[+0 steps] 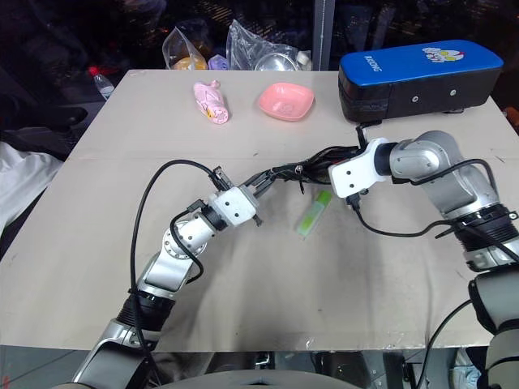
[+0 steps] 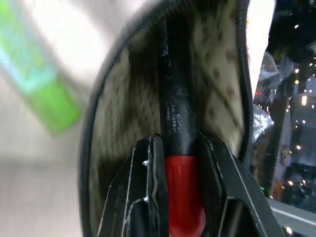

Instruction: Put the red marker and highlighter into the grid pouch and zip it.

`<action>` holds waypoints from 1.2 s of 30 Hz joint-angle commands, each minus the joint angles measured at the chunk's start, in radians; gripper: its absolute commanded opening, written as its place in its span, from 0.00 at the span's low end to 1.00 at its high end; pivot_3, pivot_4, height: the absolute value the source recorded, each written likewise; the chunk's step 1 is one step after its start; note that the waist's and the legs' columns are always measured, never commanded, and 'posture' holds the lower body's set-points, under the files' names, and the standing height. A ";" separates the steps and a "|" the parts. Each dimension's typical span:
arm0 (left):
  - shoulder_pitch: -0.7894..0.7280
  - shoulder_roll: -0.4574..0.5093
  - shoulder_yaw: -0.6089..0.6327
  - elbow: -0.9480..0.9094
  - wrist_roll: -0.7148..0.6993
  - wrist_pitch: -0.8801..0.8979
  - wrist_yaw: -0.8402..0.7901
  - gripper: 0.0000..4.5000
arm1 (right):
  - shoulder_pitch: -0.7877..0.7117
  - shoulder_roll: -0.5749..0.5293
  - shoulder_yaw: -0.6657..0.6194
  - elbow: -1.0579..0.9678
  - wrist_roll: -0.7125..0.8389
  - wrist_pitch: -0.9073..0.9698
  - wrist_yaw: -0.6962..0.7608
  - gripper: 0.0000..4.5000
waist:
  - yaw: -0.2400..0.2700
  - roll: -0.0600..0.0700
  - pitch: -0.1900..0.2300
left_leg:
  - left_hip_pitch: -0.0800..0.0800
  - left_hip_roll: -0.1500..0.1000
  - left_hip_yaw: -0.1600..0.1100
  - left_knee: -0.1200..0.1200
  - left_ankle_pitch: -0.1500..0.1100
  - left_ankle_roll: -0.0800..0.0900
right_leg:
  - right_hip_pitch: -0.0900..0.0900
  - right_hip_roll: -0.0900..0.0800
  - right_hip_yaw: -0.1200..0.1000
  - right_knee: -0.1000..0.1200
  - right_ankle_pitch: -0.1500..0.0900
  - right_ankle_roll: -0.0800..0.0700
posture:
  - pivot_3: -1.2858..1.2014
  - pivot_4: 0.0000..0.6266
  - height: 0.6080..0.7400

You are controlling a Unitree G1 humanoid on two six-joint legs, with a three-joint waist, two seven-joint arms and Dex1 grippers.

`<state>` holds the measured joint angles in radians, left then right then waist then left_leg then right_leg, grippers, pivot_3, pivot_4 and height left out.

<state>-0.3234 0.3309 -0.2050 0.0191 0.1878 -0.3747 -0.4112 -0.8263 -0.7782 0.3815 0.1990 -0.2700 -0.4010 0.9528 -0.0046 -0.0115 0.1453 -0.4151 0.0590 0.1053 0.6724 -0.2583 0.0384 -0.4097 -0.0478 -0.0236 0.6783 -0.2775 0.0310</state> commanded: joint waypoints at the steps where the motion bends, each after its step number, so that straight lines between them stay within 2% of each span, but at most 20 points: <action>1: 0.003 -0.029 0.021 -0.034 -0.059 0.043 0.007 0.00 | 0.002 0.003 -0.061 -0.023 0.047 0.025 0.003 0.58 | 0.002 0.000 0.000 | 0.000 0.000 0.000 0.000 0.000 0.000 | 0.000 0.000 0.000 0.000 0.000 0.000 | 0.52 0.24 0.98; 2: 0.007 -0.037 0.027 -0.038 -0.069 0.059 0.011 0.00 | 0.011 0.003 -0.075 -0.034 0.068 0.051 0.009 0.67 | 0.003 0.000 0.000 | 0.000 0.000 0.000 0.000 0.000 0.000 | 0.000 0.000 0.000 0.000 0.000 0.000 | 0.52 0.24 0.98; 4: 0.012 -0.042 0.033 -0.044 -0.077 0.077 0.011 0.00 | 0.028 -0.004 -0.107 -0.062 0.115 0.100 0.024 0.90 | 0.005 0.000 0.000 | 0.000 0.000 0.000 0.001 0.000 0.000 | 0.000 0.000 0.000 0.000 0.000 0.000 | 0.52 0.24 0.98; 5: 0.015 -0.041 0.036 -0.044 -0.081 0.084 0.007 0.00 | 0.034 -0.014 -0.145 -0.090 0.166 0.163 0.042 0.98 | 0.005 0.000 0.000 | 0.000 0.000 0.000 0.001 0.000 0.000 | 0.000 0.000 0.000 0.000 0.000 0.000 | 0.52 0.24 0.98; 8: 0.018 -0.035 0.051 -0.039 -0.095 0.100 0.006 0.00 | 0.041 -0.038 -0.251 -0.182 0.339 0.376 0.104 0.98 | 0.008 0.000 0.000 | 0.000 0.000 0.000 0.001 0.000 0.000 | 0.000 0.000 0.000 0.001 0.000 0.000 | 0.52 0.24 0.98; 12: 0.013 -0.032 0.061 -0.028 -0.097 0.104 0.004 0.00 | 0.106 -0.068 -0.311 -0.345 0.506 0.709 0.144 0.98 | 0.014 0.000 0.000 | 0.000 0.000 -0.001 0.000 0.000 0.000 | 0.000 0.000 -0.001 0.001 0.000 0.000 | 0.52 0.24 0.98; 14: 0.007 -0.029 0.071 -0.022 -0.096 0.106 0.009 0.00 | 0.174 -0.053 -0.328 -0.473 0.582 0.880 0.097 0.98 | 0.017 0.000 0.000 | 0.000 0.001 -0.002 0.000 0.000 0.000 | 0.000 -0.001 -0.001 0.001 0.000 0.000 | 0.52 0.24 0.98; 17: 0.005 -0.025 0.093 -0.021 -0.099 0.114 0.022 0.00 | 0.284 0.030 -0.344 -0.657 0.670 1.061 -0.032 0.98 | 0.016 0.000 0.000 | 0.000 0.001 -0.003 0.000 0.000 0.000 | 0.001 -0.003 0.000 0.001 0.000 0.000 | 0.52 0.24 0.98; 19: 0.006 -0.019 0.109 -0.021 -0.100 0.120 0.028 0.00 | 0.365 0.112 -0.335 -0.740 0.676 1.134 -0.145 0.98 | 0.016 0.000 0.000 | 0.000 0.001 -0.003 0.000 0.000 0.000 | 0.000 -0.004 0.002 0.002 0.000 0.000 | 0.52 0.24 0.98; 22: 0.005 -0.009 0.132 -0.019 -0.101 0.131 0.037 0.00 | 0.452 0.222 -0.296 -0.776 0.603 1.206 -0.329 0.98 | 0.017 -0.001 -0.001 | -0.001 0.000 -0.005 0.000 0.000 0.000 | 0.001 -0.001 0.000 0.001 0.000 0.000 | 0.52 0.24 0.98; 29: -0.007 0.005 0.142 -0.004 -0.101 0.127 0.031 0.00 | 0.503 0.445 -0.228 -0.753 0.469 1.417 -0.676 0.98 | 0.017 -0.002 -0.001 | -0.001 -0.001 -0.004 0.001 0.000 0.000 | 0.001 -0.001 -0.003 0.002 0.000 0.000 | 0.52 0.24 0.98; 36: -0.013 0.000 0.128 0.000 -0.091 0.123 0.032 0.00 | 0.441 0.635 -0.306 -0.666 0.437 1.628 -0.839 0.98 | 0.016 -0.002 -0.001 | -0.001 -0.002 -0.004 0.001 0.000 0.000 | 0.000 0.000 -0.003 0.001 0.000 0.000 | 0.52 0.24 0.98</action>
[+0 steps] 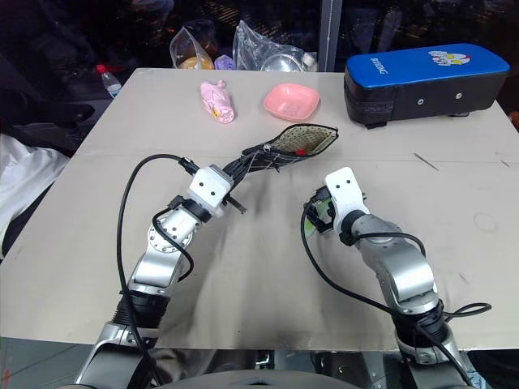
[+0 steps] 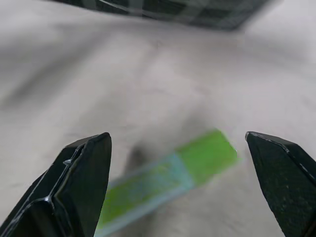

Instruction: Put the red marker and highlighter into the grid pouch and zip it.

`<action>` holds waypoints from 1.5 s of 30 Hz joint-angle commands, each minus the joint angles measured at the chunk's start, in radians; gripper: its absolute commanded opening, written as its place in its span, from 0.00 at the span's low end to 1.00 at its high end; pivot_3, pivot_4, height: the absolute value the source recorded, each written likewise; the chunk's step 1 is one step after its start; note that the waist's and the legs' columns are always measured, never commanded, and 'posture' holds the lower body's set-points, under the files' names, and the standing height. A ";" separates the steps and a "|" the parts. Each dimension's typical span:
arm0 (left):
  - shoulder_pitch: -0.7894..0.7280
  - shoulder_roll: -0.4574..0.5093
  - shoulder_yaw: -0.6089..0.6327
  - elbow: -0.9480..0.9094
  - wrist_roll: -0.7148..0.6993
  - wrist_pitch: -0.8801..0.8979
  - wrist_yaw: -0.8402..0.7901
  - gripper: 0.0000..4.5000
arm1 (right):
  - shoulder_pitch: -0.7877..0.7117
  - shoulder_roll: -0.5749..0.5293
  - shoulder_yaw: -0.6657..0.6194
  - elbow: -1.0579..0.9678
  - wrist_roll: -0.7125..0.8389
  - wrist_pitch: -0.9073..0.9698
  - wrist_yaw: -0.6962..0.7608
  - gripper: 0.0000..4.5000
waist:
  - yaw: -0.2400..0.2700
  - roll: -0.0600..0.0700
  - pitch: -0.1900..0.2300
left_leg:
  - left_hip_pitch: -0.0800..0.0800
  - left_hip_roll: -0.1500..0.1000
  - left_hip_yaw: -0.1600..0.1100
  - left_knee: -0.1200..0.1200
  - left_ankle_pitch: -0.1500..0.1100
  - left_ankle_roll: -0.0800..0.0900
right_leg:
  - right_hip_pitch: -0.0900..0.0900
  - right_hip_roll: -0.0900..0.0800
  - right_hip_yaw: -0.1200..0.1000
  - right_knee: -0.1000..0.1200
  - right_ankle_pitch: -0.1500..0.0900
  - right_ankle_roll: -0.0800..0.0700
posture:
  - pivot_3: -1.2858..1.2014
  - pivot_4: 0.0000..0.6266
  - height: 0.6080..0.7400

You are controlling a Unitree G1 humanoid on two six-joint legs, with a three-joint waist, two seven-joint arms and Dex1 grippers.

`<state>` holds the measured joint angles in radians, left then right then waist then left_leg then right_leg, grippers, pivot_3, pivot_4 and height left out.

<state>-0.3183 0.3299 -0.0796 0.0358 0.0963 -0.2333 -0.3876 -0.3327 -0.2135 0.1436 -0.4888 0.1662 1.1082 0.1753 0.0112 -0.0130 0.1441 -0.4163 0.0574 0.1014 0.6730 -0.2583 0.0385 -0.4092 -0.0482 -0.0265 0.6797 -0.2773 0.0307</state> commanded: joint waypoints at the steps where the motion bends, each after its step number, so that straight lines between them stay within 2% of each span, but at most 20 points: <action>1: -0.017 0.002 0.002 -0.018 0.001 -0.020 0.007 0.00 | -0.061 0.084 -0.078 0.033 0.001 0.156 -0.069 0.98 | -0.001 0.000 0.000 | 0.000 0.000 0.000 0.000 0.000 0.000 | 0.000 0.000 0.000 0.000 0.000 0.000 | 0.52 0.24 0.98; 6: -0.013 0.005 0.003 -0.023 0.002 -0.021 0.011 0.00 | -0.070 0.159 -0.118 0.067 0.028 0.275 -0.071 0.98 | 0.000 0.000 0.000 | 0.000 0.000 -0.001 -0.001 0.000 0.000 | 0.000 0.000 0.000 0.000 0.000 0.000 | 0.52 0.24 0.98; 9: -0.010 0.005 0.004 -0.026 0.004 -0.017 0.016 0.00 | -0.081 0.222 -0.153 0.074 0.040 0.312 -0.073 0.68 | -0.003 0.000 -0.001 | 0.000 0.000 -0.001 -0.001 0.000 0.000 | 0.000 0.000 0.000 0.000 0.000 0.000 | 0.52 0.24 0.98; 13: -0.001 0.005 0.000 -0.037 0.006 -0.015 0.016 0.00 | -0.093 0.193 -0.117 0.092 0.038 0.308 -0.061 0.23 | -0.010 0.000 -0.001 | 0.000 0.000 -0.001 -0.001 0.000 0.000 | 0.000 0.000 -0.001 0.000 0.000 0.000 | 0.52 0.24 0.98; 14: 0.001 0.005 -0.001 -0.038 0.007 -0.016 0.016 0.00 | -0.094 0.190 -0.114 0.096 0.040 0.308 -0.059 0.13 | -0.012 -0.001 -0.002 | 0.000 0.000 -0.001 -0.001 0.000 0.000 | 0.000 0.000 -0.001 0.000 0.000 0.000 | 0.52 0.24 0.98; 16: 0.003 0.006 -0.004 -0.040 0.008 -0.016 0.014 0.00 | -0.094 0.168 -0.103 0.100 0.042 0.301 -0.048 0.04 | -0.013 -0.003 -0.003 | 0.000 0.000 -0.001 -0.001 0.000 0.000 | 0.000 0.000 -0.001 0.000 0.000 0.000 | 0.52 0.24 0.98; 20: 0.006 0.007 -0.003 -0.044 0.008 -0.015 0.013 0.00 | -0.101 0.078 -0.064 0.083 0.041 0.263 -0.018 0.03 | -0.012 -0.003 -0.003 | 0.000 0.000 -0.002 -0.001 0.000 0.000 | 0.001 0.000 -0.001 -0.001 0.000 0.000 | 0.52 0.24 0.98; 23: 0.009 0.008 -0.002 -0.043 0.008 -0.016 0.014 0.00 | -0.129 -0.080 -0.028 0.058 0.046 0.183 0.061 0.03 | -0.003 -0.003 -0.003 | 0.000 -0.001 -0.003 -0.001 0.000 0.000 | 0.002 -0.001 -0.002 -0.001 0.000 0.000 | 0.52 0.24 0.98; 30: 0.008 0.007 -0.012 -0.033 0.008 -0.026 0.010 0.00 | -0.229 -0.396 -0.087 -0.005 0.160 0.071 0.324 0.03 | -0.009 -0.003 -0.002 | 0.000 -0.001 -0.002 -0.001 -0.003 0.005 | 0.001 -0.001 -0.001 -0.002 0.000 0.000 | 0.52 0.24 0.98; 34: 0.000 0.008 -0.023 -0.022 0.011 -0.040 -0.002 0.00 | -0.284 -0.535 -0.070 0.032 0.124 -0.134 0.438 0.03 | -0.018 -0.003 -0.002 | 0.000 0.000 -0.004 -0.003 -0.003 0.005 | 0.000 0.001 -0.002 -0.002 0.000 0.000 | 0.52 0.24 0.98; 39: -0.013 0.016 -0.055 -0.015 0.024 -0.077 -0.027 0.00 | -0.359 -0.698 0.052 0.140 -0.048 -0.552 0.607 0.03 | -0.022 -0.002 -0.001 | 0.000 0.000 -0.002 -0.003 -0.003 0.005 | 0.000 0.000 0.000 -0.002 0.000 0.000 | 0.52 0.24 0.98; 42: -0.029 0.020 -0.072 -0.009 0.036 -0.101 -0.039 0.00 | -0.401 -0.740 0.122 0.216 -0.150 -0.766 0.687 0.03 | -0.022 -0.002 -0.001 | 0.000 0.000 -0.001 -0.003 -0.003 0.005 | 0.000 0.000 0.000 -0.002 0.000 0.000 | 0.52 0.24 0.98; 45: -0.037 0.020 -0.078 -0.007 0.039 -0.109 -0.040 0.00 | -0.417 -0.733 0.141 0.272 -0.201 -0.883 0.723 0.03 | -0.022 -0.002 -0.001 | 0.000 0.000 -0.001 -0.002 -0.001 0.002 | 0.000 0.000 0.000 -0.002 0.000 0.000 | 0.52 0.24 0.98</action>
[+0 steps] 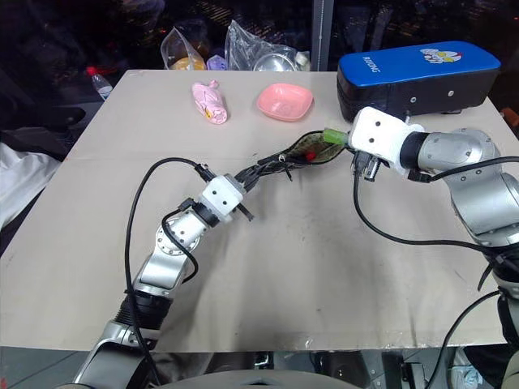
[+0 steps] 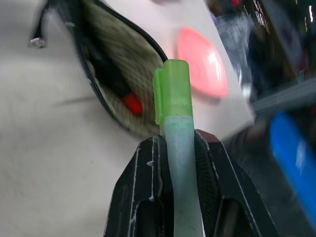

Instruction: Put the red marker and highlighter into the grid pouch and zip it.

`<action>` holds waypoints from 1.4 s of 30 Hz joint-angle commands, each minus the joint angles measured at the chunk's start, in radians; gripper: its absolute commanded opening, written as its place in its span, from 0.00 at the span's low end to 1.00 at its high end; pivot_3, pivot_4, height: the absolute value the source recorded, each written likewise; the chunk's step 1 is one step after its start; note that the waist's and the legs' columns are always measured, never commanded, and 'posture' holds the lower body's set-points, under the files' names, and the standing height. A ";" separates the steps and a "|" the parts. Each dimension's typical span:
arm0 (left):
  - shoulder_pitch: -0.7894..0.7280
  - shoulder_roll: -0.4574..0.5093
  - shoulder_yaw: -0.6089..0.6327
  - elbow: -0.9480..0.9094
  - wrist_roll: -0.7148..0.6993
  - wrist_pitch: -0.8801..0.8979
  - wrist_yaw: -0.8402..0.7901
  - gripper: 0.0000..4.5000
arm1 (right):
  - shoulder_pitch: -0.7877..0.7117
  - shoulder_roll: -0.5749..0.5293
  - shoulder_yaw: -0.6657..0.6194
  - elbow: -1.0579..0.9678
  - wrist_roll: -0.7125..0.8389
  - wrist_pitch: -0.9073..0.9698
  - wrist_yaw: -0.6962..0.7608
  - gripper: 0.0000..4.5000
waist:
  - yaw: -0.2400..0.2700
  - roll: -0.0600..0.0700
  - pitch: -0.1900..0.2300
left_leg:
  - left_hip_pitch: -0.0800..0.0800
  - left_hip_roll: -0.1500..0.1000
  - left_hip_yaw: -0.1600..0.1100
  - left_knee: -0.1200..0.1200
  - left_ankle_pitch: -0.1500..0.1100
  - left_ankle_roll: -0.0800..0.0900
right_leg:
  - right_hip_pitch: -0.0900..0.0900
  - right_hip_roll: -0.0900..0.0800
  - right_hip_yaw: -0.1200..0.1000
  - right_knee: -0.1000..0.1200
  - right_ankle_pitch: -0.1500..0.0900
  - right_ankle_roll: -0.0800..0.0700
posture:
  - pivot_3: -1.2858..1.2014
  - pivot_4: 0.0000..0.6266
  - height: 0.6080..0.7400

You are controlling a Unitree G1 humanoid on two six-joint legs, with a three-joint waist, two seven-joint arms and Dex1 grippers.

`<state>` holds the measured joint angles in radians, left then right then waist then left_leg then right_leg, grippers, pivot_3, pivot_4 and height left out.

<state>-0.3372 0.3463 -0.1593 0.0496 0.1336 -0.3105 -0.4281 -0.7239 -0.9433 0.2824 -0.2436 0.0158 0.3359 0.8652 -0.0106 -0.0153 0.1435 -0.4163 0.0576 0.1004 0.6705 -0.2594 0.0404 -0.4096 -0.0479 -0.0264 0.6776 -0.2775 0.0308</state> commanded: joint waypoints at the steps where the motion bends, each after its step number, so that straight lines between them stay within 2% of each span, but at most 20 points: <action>1: -0.020 0.004 0.000 -0.020 0.002 -0.035 0.000 0.00 | -0.033 -0.002 0.012 0.045 -0.068 -0.152 0.051 0.03 | 0.001 0.000 0.000 | 0.000 0.000 0.000 0.000 0.001 -0.001 | 0.000 0.000 0.000 0.000 0.000 0.000 | 0.52 0.24 0.98; 12: -0.026 0.001 -0.031 -0.039 0.004 -0.065 -0.031 0.00 | -0.127 0.075 0.069 0.216 -0.200 -0.461 0.145 0.03 | 0.001 0.001 0.001 | 0.000 0.000 0.002 0.001 0.001 -0.002 | 0.000 0.000 0.001 0.000 0.000 0.000 | 0.52 0.24 0.98; 18: -0.037 -0.013 -0.039 -0.038 -0.005 -0.062 -0.034 0.00 | -0.131 0.186 0.084 0.271 -0.205 -0.482 0.156 0.03 | 0.001 0.002 0.001 | 0.001 0.001 0.003 0.001 0.001 -0.002 | 0.000 0.000 0.001 0.000 0.000 0.000 | 0.52 0.24 0.98; 21: -0.037 -0.021 -0.043 -0.041 -0.011 -0.057 -0.037 0.00 | -0.124 0.273 0.059 0.302 -0.154 -0.439 0.139 0.03 | 0.001 0.002 0.001 | 0.001 0.001 0.003 0.001 0.001 -0.002 | 0.000 0.000 0.001 0.001 0.000 0.000 | 0.52 0.24 0.98; 23: -0.035 -0.025 -0.044 -0.042 -0.011 -0.051 -0.037 0.00 | -0.121 0.285 0.044 0.307 -0.140 -0.422 0.157 0.03 | 0.003 0.002 0.002 | 0.000 0.001 0.003 0.002 0.001 -0.002 | 0.000 0.000 0.001 0.001 0.000 0.000 | 0.52 0.24 0.98; 24: -0.033 -0.026 -0.044 -0.043 -0.011 -0.046 -0.037 0.00 | -0.119 0.277 0.039 0.304 -0.137 -0.410 0.172 0.21 | 0.005 0.002 0.002 | 0.000 0.001 0.003 0.002 0.001 -0.002 | 0.000 0.000 0.000 0.001 0.000 0.000 | 0.52 0.24 0.98; 25: -0.032 -0.026 -0.043 -0.042 -0.009 -0.042 -0.035 0.00 | -0.117 0.268 0.024 0.296 -0.128 -0.389 0.177 0.30 | 0.008 0.002 0.002 | 0.000 0.001 0.003 0.002 0.001 -0.002 | 0.000 0.000 0.000 0.001 0.000 0.000 | 0.52 0.24 0.98; 28: -0.033 -0.027 -0.039 -0.031 0.001 -0.038 -0.028 0.00 | -0.110 0.231 -0.051 0.250 -0.082 -0.267 0.178 0.62 | 0.014 0.002 0.002 | 0.000 0.001 0.003 0.002 0.001 -0.002 | 0.000 -0.001 0.000 0.001 0.000 0.000 | 0.52 0.24 0.98; 30: -0.033 -0.027 -0.037 -0.029 0.004 -0.036 -0.026 0.00 | -0.101 0.199 -0.110 0.192 -0.026 -0.138 0.195 0.79 | 0.022 0.002 0.002 | 0.000 0.001 0.003 0.002 0.001 -0.002 | 0.000 -0.001 0.000 0.001 0.000 0.000 | 0.52 0.24 0.98; 34: -0.029 -0.024 -0.034 -0.031 0.002 -0.032 -0.025 0.00 | -0.091 0.163 -0.211 0.041 0.093 0.173 0.191 0.79 | 0.024 0.003 0.002 | 0.000 0.001 0.002 0.002 0.001 -0.002 | 0.000 -0.001 0.000 0.001 0.000 0.000 | 0.52 0.24 0.98; 36: -0.029 -0.024 -0.033 -0.030 0.001 -0.031 -0.026 0.00 | -0.080 0.156 -0.253 -0.056 0.171 0.388 0.177 0.79 | 0.022 0.003 0.002 | 0.000 0.001 0.002 0.002 0.001 -0.002 | 0.000 -0.001 0.000 0.001 0.000 0.000 | 0.52 0.24 0.98; 39: -0.035 -0.027 -0.035 -0.023 0.002 -0.029 -0.024 0.00 | -0.046 0.215 -0.346 -0.227 0.357 0.796 0.125 0.79 | 0.022 0.003 0.002 | 0.000 0.002 0.001 0.002 0.001 -0.002 | 0.000 -0.001 0.000 0.002 0.000 0.000 | 0.52 0.24 0.98; 42: -0.041 -0.029 -0.035 -0.017 0.001 -0.030 -0.025 0.00 | -0.012 0.304 -0.405 -0.339 0.473 1.068 0.067 0.79 | 0.022 0.003 0.002 | 0.000 0.002 0.000 0.001 0.001 -0.001 | 0.000 -0.005 0.000 0.002 0.000 0.000 | 0.52 0.24 0.98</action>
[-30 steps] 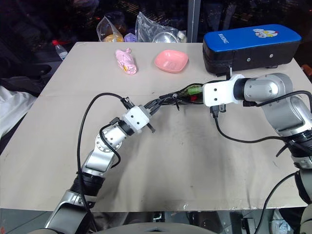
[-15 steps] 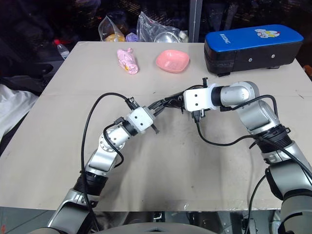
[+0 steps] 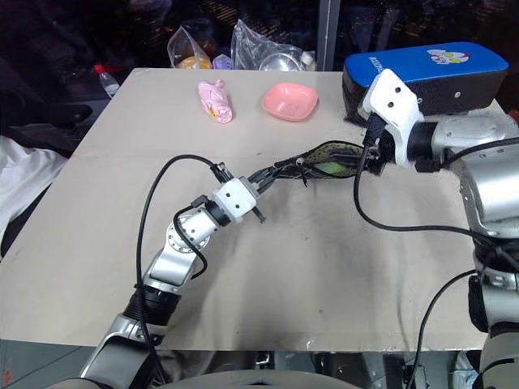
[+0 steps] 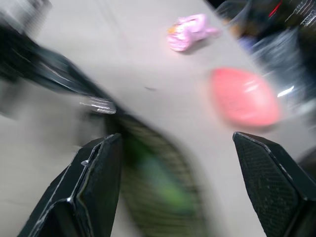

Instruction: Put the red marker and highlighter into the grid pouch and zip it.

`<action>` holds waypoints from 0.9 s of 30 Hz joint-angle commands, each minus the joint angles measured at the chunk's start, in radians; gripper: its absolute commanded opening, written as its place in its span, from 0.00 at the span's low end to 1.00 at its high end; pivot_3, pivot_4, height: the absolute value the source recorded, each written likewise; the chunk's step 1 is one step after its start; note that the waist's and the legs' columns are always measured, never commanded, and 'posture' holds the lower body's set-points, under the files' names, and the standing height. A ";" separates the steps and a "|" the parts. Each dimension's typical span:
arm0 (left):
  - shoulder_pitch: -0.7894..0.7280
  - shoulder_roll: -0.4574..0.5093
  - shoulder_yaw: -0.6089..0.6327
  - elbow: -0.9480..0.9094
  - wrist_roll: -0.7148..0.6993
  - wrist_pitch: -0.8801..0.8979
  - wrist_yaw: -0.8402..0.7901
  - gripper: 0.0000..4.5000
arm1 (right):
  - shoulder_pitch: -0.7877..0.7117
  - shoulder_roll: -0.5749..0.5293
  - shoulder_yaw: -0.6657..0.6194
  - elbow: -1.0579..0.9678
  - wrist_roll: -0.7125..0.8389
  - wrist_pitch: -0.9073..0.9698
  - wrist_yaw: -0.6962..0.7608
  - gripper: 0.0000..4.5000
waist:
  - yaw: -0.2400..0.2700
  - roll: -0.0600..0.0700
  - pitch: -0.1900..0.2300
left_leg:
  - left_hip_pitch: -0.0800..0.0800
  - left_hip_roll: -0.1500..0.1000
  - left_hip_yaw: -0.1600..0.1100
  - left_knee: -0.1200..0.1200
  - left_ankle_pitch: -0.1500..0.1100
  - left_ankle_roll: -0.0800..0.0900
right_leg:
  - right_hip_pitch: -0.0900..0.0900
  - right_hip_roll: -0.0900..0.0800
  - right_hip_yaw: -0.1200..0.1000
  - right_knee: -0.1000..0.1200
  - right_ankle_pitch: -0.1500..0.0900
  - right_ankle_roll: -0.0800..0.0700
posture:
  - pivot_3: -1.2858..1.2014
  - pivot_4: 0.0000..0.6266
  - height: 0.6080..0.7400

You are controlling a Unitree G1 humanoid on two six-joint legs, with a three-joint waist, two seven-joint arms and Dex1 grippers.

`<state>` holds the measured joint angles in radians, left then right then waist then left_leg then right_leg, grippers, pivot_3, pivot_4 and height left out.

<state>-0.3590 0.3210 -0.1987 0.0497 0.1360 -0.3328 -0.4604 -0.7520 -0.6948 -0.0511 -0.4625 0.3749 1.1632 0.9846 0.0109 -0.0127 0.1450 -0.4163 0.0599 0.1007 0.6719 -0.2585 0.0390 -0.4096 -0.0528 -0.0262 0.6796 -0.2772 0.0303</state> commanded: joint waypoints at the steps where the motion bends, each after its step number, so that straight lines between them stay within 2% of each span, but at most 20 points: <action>1: -0.020 -0.004 0.003 -0.016 -0.001 -0.009 0.006 0.00 | 0.051 0.094 -0.079 -0.157 0.143 0.322 -0.068 0.79 | 0.001 0.000 0.000 | 0.000 0.000 -0.001 0.000 0.000 0.000 | 0.000 0.000 0.000 0.000 0.000 0.000 | 0.52 0.24 0.98; 4: -0.023 -0.001 0.000 -0.013 -0.002 -0.015 0.000 0.00 | 0.111 0.205 -0.094 -0.199 0.162 0.443 -0.158 0.79 | 0.002 0.000 0.000 | -0.001 -0.001 -0.003 0.000 -0.002 0.004 | 0.001 0.000 0.000 0.000 0.000 0.000 | 0.52 0.24 0.98; 8: -0.023 0.008 0.003 -0.017 0.002 -0.017 -0.003 0.00 | 0.135 0.330 -0.107 -0.170 0.135 0.451 -0.293 0.79 | 0.001 0.000 0.000 | -0.001 -0.003 -0.002 0.000 -0.002 0.004 | 0.000 0.002 -0.002 0.000 0.000 0.000 | 0.52 0.24 0.98; 11: -0.018 0.012 0.006 -0.026 0.001 -0.013 -0.002 0.00 | 0.126 0.430 -0.136 -0.118 0.099 0.432 -0.396 0.79 | 0.000 0.000 0.000 | -0.001 -0.003 -0.002 0.000 -0.002 0.003 | 0.000 0.003 -0.002 0.000 0.000 0.000 | 0.52 0.24 0.98; 15: -0.014 0.015 0.002 -0.031 0.003 -0.013 -0.004 0.00 | 0.102 0.504 -0.160 -0.058 0.083 0.392 -0.478 0.79 | 0.000 0.000 0.000 | -0.001 -0.003 -0.002 0.000 0.000 0.000 | 0.000 0.004 -0.002 0.000 0.000 0.000 | 0.52 0.24 0.98; 21: -0.016 0.014 -0.008 -0.022 0.010 -0.021 -0.004 0.00 | 0.025 0.675 -0.306 -0.002 0.108 0.448 -0.558 0.79 | -0.004 0.000 0.000 | -0.001 -0.003 -0.002 0.000 0.000 0.000 | 0.000 0.005 -0.002 0.000 0.000 0.000 | 0.52 0.24 0.98; 26: -0.006 0.012 -0.010 -0.019 0.016 -0.029 -0.002 0.00 | 0.009 0.728 -0.379 0.027 0.150 0.451 -0.610 0.79 | -0.004 0.000 0.000 | -0.001 -0.003 -0.002 -0.001 0.000 0.000 | 0.000 0.005 -0.002 -0.001 0.000 0.000 | 0.52 0.24 0.98; 27: -0.003 0.012 -0.011 -0.020 0.018 -0.030 -0.002 0.00 | 0.012 0.723 -0.381 0.030 0.158 0.451 -0.616 0.74 | -0.005 0.000 0.000 | -0.001 -0.003 -0.001 -0.001 0.000 0.000 | 0.000 0.005 -0.002 -0.001 0.000 0.000 | 0.52 0.24 0.98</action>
<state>-0.3642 0.3338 -0.2058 0.0517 0.1551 -0.3358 -0.4669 -0.7181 0.0351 -0.4108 -0.4130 0.5093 1.6079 0.3815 0.0060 -0.0126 0.1448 -0.4174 0.0572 0.0995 0.6708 -0.2584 0.0388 -0.4095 -0.0482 -0.0281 0.6788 -0.2772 0.0306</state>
